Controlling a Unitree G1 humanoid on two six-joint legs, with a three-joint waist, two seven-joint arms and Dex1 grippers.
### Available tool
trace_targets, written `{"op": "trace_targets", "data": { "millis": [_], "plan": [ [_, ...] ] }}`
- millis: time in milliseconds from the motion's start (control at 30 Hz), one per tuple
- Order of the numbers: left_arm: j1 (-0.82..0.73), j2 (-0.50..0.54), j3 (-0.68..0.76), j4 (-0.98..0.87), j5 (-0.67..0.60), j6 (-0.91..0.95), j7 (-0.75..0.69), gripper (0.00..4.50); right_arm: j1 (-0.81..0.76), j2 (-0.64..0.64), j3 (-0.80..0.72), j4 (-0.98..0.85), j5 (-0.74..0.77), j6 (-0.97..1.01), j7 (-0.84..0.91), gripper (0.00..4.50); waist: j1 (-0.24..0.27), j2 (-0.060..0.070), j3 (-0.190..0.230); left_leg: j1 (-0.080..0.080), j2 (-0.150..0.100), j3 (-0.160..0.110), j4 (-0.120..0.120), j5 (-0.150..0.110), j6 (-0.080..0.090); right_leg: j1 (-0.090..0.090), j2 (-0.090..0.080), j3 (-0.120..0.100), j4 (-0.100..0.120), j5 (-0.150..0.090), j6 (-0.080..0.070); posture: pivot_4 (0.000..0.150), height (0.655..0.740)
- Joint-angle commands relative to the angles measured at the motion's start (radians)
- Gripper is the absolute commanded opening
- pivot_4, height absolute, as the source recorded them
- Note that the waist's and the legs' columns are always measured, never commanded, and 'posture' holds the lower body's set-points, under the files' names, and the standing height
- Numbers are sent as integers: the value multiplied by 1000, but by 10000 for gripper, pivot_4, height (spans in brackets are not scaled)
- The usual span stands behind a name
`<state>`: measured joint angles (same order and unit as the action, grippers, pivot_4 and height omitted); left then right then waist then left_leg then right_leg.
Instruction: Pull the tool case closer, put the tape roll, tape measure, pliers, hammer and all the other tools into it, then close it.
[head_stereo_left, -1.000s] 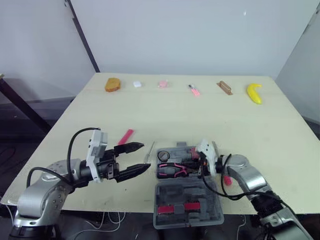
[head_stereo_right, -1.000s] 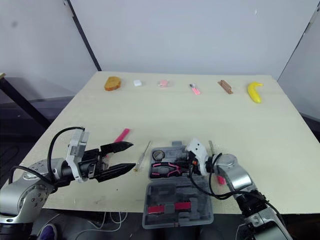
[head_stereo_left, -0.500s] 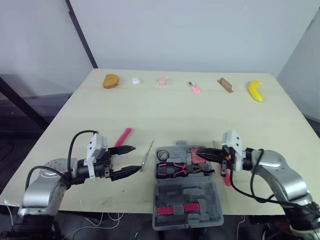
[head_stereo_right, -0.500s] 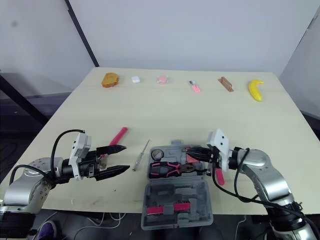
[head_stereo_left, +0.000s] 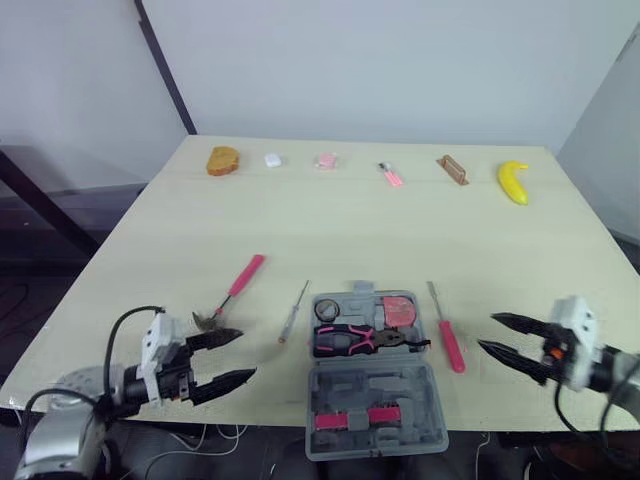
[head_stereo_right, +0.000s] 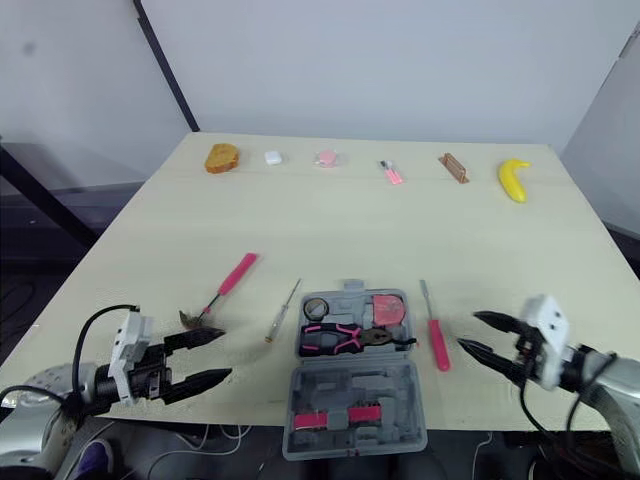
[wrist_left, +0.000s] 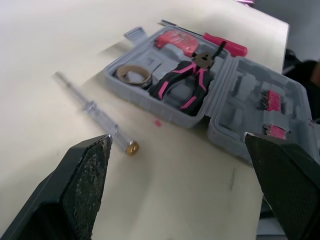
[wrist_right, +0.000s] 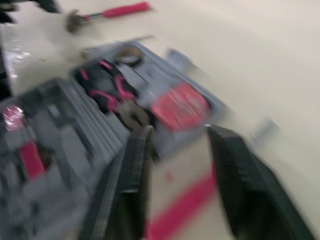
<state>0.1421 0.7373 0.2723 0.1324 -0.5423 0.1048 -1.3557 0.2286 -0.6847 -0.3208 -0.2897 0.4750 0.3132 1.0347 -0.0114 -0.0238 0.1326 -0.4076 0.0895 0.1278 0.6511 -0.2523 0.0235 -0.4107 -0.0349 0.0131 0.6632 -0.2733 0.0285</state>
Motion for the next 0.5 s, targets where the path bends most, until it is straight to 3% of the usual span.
{"op": "trace_targets", "data": {
  "millis": [33,233,400,500],
  "plan": [
    [32,-21,76,-22,-43,24,67,45000,110,-12,-143,13,24,-61,20,44631,0,-1,0,0,0,-1,0,0,0,0,0,0,0,0,0,1500,7400],
    [23,-29,121,50,-35,60,141,45000,250,0,-257,85,12,-127,25,44631,1,-1,0,3,0,-5,1,0,0,2,0,1,0,0,-1,1500,7400],
    [26,23,167,223,-21,-6,49,45000,257,-8,-285,126,16,-144,14,44631,-7,-2,-1,6,0,-3,0,0,0,3,0,3,1,-1,-3,1500,7400],
    [88,21,178,179,-35,-41,-14,45000,204,-22,-252,36,46,-79,-29,44631,-10,-1,-1,6,0,-2,-1,0,0,2,0,4,1,-2,-3,1500,7400]
  ]
}}
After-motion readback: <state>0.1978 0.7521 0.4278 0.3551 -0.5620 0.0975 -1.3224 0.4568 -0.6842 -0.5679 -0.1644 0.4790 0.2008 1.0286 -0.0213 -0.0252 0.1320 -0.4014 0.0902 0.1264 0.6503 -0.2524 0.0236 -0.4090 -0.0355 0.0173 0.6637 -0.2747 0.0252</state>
